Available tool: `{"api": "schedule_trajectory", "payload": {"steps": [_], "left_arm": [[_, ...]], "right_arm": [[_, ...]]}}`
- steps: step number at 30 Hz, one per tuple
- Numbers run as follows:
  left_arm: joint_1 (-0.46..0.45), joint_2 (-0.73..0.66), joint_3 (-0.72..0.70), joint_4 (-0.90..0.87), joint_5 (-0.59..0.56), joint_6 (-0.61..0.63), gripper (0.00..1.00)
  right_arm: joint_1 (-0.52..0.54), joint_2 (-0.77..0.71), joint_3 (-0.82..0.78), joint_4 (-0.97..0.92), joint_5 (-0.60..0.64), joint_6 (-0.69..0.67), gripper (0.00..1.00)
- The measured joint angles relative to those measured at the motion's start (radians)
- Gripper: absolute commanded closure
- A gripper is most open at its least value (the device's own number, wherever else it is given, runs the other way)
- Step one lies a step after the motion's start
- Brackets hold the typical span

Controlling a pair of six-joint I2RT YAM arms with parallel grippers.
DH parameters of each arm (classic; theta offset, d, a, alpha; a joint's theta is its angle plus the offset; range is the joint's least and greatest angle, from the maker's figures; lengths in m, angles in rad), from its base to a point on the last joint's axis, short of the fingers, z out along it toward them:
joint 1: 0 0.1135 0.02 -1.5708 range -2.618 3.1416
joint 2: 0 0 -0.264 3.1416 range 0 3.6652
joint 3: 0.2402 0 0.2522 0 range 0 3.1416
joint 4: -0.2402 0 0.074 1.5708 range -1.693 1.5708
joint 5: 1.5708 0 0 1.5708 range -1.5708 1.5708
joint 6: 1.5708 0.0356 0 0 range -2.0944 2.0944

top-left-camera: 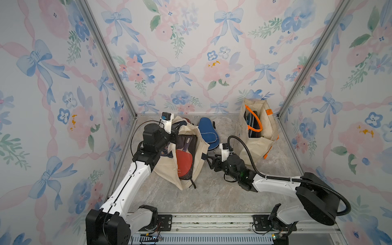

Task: Remove the ping pong set from the canvas bag
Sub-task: Adjust the canvas bag at the center of the board.

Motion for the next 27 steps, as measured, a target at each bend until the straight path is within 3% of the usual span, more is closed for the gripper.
{"api": "schedule_trajectory", "payload": {"steps": [6,12,27], "left_arm": [[0.000,0.000,0.000,0.003,-0.004,0.000,1.00],[-0.001,0.000,0.000,0.004,-0.011,0.000,1.00],[-0.020,0.006,0.000,0.005,-0.030,0.000,1.00]], "right_arm": [[0.109,-0.055,0.002,-0.044,0.047,0.000,0.27],[0.212,0.064,0.116,-0.055,0.015,0.069,0.26],[0.144,0.401,0.206,0.066,-0.160,0.387,0.26]]}}
